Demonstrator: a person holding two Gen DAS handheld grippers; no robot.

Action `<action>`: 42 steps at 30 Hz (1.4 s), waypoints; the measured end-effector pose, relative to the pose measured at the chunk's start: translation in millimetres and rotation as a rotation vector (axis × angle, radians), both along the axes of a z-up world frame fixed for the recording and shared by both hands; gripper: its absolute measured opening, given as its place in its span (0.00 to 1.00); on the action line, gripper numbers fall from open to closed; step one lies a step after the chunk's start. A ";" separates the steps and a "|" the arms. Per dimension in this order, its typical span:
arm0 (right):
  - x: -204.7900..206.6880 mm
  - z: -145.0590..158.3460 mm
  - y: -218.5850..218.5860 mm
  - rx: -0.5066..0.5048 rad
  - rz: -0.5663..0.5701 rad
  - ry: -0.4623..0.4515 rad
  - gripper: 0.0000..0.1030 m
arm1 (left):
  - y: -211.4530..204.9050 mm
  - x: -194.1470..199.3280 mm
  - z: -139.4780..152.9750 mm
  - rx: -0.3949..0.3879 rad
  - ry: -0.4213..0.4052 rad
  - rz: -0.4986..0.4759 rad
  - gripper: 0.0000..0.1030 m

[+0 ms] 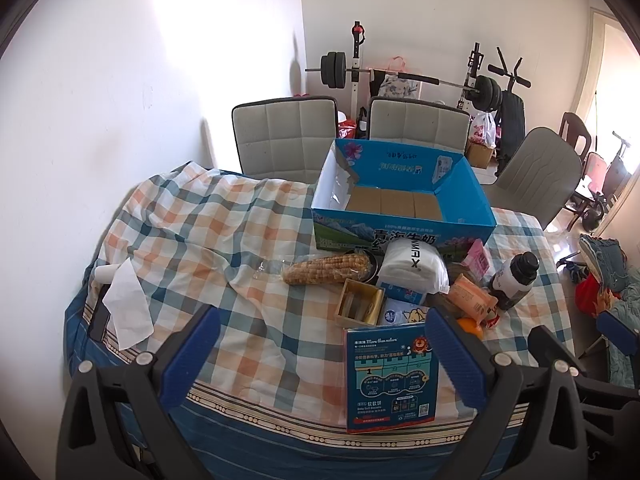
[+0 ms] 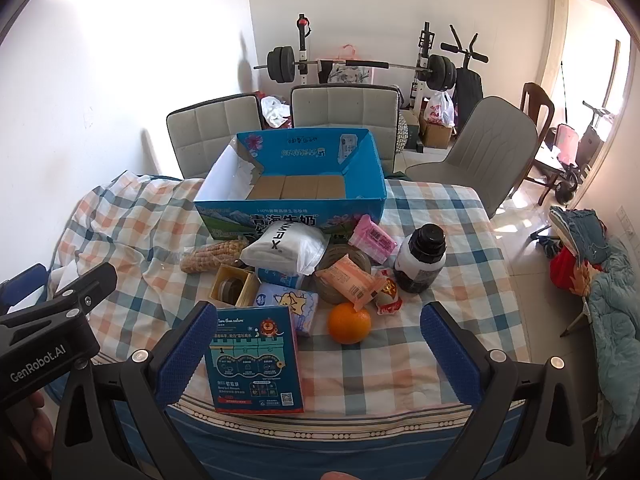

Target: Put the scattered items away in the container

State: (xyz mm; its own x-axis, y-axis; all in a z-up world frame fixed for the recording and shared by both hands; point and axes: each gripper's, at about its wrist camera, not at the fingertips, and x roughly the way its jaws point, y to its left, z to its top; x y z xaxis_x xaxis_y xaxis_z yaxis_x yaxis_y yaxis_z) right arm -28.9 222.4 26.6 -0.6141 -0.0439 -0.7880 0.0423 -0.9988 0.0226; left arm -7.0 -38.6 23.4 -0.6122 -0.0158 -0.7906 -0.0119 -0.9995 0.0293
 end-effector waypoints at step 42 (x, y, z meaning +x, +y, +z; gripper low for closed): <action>-46.7 -242.3 24.2 -0.666 0.309 -0.501 0.72 | -21.6 -48.0 -234.0 0.761 -0.388 -0.051 0.80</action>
State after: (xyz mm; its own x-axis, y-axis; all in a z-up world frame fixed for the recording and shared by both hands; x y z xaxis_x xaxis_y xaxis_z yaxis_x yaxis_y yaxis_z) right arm -75.7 246.6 -215.7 -0.0893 -0.6959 -0.7126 0.1371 -0.7172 0.6832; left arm -55.0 -60.2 -210.6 -0.2814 0.6242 -0.7289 0.0726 -0.7435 -0.6647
